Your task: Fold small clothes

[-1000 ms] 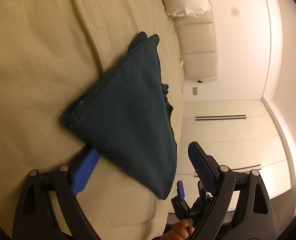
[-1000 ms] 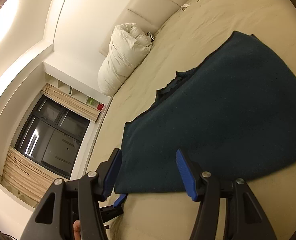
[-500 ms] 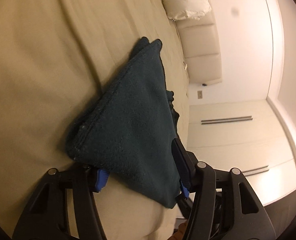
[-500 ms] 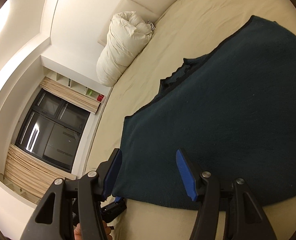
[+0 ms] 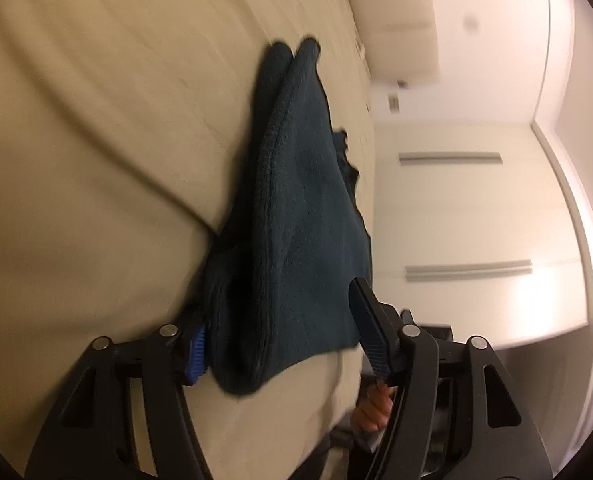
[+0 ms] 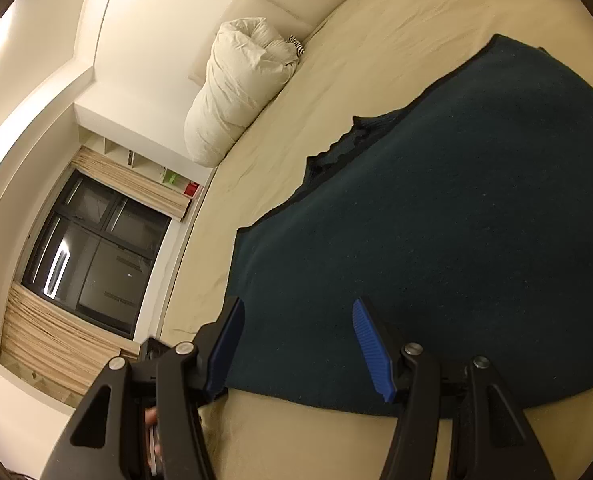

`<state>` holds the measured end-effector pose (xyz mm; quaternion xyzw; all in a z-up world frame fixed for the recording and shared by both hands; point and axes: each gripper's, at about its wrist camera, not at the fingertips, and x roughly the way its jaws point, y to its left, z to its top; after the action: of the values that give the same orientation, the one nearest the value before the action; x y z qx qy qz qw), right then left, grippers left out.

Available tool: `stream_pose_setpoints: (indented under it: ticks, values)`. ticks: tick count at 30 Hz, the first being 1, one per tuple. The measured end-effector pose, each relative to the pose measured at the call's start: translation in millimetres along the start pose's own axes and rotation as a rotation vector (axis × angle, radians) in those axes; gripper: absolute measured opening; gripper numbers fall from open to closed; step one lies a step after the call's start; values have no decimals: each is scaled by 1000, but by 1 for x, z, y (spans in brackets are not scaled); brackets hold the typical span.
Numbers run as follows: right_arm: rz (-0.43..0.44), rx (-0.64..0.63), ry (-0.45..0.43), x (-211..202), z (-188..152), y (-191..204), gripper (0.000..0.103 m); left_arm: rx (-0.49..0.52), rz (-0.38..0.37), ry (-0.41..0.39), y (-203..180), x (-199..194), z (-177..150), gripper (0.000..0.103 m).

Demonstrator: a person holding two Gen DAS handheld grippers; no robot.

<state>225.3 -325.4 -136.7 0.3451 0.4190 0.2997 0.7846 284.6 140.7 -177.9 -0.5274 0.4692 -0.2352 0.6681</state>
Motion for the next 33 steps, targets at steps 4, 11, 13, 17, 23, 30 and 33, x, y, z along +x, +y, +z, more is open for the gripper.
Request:
stream_pose_setpoints:
  ticks: [4,11,13,17,23,30,33]
  values:
    - [-10,-17,21,5,1,2,60,9,-2,101,1,13,19,61]
    - [-35,-56,64,17,10,7,60,48,9,143,-8,29,35,58]
    - [-38,-72,76,20,15,11,60,71,29,147,-7,20,33,50]
    - [-58,-84,103,34,26,11,60,63,70,113,0,9,26,24]
    - [-155,-68,222,73,31,-7,57,127,173,70,-18,4,17,17]
    - [-68,-38,207,64,32,-19,58,294,309,32,-94,9,3,12]
    - [28,50,210,52,38,-29,63,449,356,29,-156,47,-10,12]
